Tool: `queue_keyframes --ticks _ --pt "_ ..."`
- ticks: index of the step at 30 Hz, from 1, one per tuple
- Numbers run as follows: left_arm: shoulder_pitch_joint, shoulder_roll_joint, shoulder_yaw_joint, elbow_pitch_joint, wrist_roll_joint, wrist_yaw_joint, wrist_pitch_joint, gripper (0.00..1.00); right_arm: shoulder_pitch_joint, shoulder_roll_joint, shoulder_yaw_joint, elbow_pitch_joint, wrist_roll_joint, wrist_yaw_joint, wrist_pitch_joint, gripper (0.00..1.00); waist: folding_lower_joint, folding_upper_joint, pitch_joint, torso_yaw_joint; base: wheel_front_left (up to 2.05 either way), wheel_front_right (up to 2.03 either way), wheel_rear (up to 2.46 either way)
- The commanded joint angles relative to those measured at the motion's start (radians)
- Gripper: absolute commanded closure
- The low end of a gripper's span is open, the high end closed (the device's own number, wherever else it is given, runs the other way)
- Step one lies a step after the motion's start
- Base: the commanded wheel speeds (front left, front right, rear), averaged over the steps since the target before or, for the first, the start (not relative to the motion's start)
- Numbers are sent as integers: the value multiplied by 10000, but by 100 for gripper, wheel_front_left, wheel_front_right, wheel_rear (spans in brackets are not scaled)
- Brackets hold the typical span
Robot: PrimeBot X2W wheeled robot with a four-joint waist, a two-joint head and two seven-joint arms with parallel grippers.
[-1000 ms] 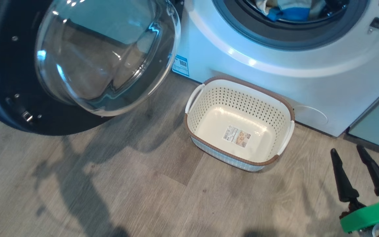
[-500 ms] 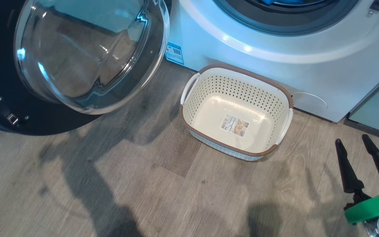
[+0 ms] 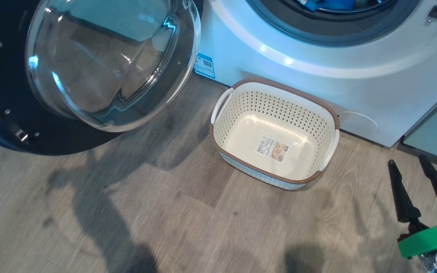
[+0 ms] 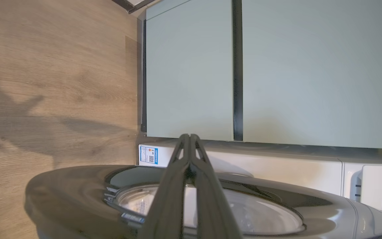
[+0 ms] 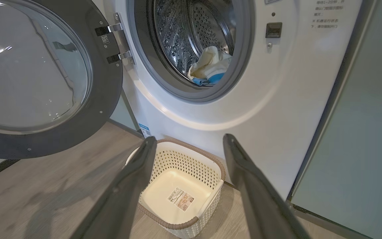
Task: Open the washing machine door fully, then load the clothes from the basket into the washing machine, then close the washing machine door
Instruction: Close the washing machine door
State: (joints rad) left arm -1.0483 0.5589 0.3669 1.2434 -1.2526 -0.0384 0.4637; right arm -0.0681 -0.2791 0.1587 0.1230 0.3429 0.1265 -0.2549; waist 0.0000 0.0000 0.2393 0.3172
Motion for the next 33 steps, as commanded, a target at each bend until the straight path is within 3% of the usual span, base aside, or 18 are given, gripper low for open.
queue_keyframes --ticks 1,33 --pt "-140 644 99 -280 -70 -103 150 100 -160 -132 61 -246 8 42 -69 0 0 0 -72 23 0 0 0" --pt "1174 -444 -1023 -866 293 -889 2257 100 766 814 -97 58 -21 42 -69 0 0 0 -2130 58 0 0 0"
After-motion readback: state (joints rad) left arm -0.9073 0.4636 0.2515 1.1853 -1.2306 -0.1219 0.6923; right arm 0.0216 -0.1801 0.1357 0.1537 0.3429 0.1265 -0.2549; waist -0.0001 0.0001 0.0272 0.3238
